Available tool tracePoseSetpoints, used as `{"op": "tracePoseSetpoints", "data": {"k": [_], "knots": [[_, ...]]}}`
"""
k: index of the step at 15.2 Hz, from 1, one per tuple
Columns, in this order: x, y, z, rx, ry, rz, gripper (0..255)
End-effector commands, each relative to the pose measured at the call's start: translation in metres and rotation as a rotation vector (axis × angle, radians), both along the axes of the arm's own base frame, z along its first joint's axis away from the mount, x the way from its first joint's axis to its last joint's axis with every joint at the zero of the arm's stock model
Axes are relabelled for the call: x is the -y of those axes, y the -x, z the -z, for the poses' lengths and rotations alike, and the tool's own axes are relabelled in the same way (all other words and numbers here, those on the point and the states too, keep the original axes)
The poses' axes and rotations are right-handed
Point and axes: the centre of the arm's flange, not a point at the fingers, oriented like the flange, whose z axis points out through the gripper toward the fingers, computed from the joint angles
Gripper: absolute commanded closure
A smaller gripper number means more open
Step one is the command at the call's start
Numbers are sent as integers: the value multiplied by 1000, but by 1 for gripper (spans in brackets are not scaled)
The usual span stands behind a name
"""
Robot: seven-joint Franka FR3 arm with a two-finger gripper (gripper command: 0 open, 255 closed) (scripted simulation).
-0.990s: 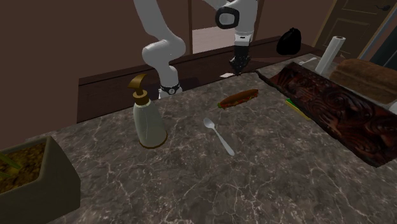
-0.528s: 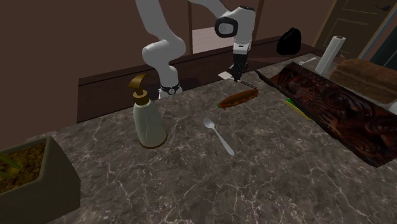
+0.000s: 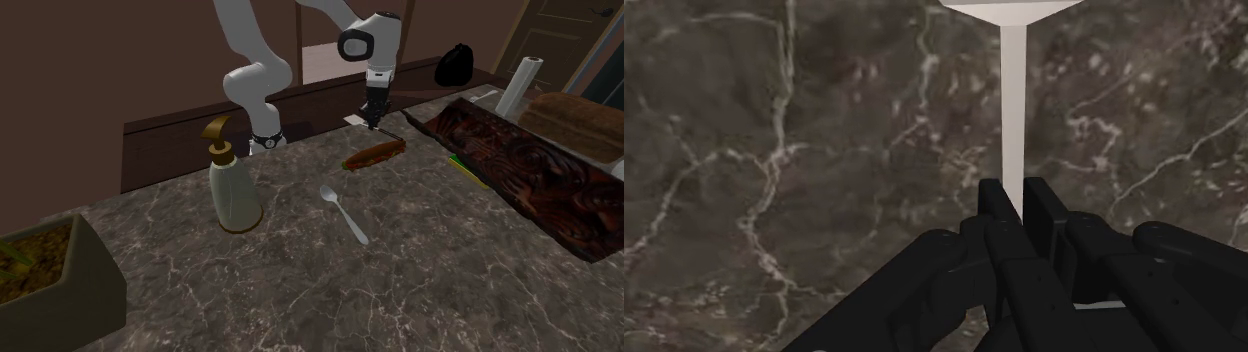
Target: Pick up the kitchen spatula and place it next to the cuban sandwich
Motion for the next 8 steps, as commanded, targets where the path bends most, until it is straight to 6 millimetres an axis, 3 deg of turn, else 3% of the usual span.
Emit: {"op": "tracePoseSetpoints", "data": {"k": [1,6,8], "knots": [[0,0,1,-2,3,1,0],[1,0,1,-2,3,1,0],[1,2,-25,-2,3,1,0]]}}
